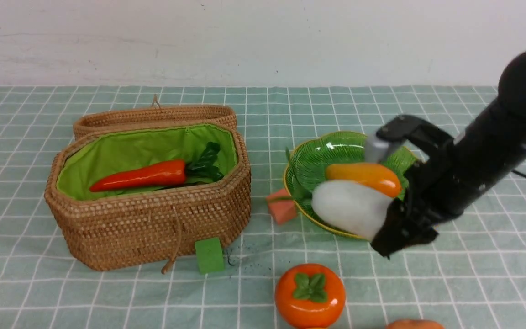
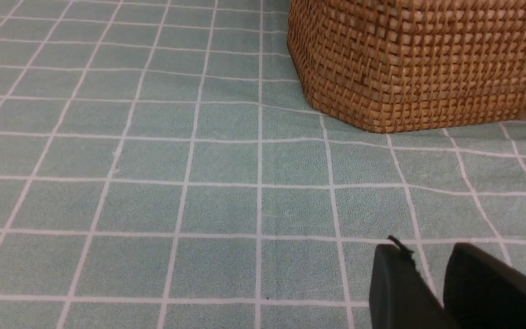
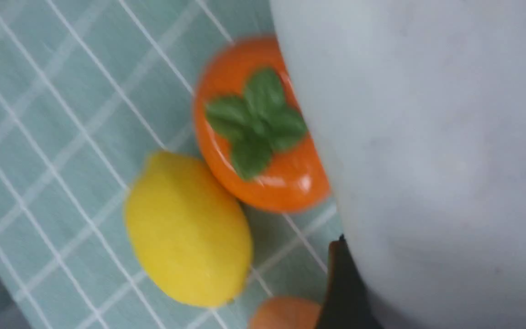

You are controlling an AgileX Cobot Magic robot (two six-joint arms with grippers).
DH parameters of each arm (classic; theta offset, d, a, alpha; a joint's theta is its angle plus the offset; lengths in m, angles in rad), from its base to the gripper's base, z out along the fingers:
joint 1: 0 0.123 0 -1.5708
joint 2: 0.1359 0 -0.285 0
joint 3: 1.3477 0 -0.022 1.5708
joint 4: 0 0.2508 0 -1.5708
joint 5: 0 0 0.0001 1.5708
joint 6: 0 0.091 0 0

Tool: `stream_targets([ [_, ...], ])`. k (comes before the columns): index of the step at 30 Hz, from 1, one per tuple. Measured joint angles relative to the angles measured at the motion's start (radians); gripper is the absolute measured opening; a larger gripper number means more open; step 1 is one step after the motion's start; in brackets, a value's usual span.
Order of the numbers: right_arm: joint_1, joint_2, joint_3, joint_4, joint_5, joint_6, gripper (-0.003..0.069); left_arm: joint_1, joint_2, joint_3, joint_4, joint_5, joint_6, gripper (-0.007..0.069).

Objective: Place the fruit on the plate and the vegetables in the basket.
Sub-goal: Take a daikon with your right arm and place it on the basket on the left.

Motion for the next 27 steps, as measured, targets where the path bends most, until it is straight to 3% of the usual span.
stream_targets([
  [7, 0.093, 0.063, -0.306, 0.044, 0.047, 0.030, 0.0433, 0.000, 0.000, 0.000, 0.000, 0.000, 0.000, 0.0176],
  [12, 0.209, 0.281, -0.584, 0.028, 0.051, 0.088, 0.0433, 0.000, 0.000, 0.000, 0.000, 0.000, 0.000, 0.0181],
  [18, 0.264, 0.508, -0.803, 0.061, -0.064, 0.182, 0.0433, 0.000, 0.000, 0.000, 0.000, 0.000, 0.000, 0.0183],
  [22, 0.300, 0.585, -0.834, 0.071, -0.185, 0.196, 0.0433, 0.000, 0.000, 0.000, 0.000, 0.000, 0.000, 0.0183],
  [27, 0.338, 0.617, -0.835, 0.002, -0.222, 0.237, 0.0433, 0.000, 0.000, 0.000, 0.000, 0.000, 0.000, 0.0183],
])
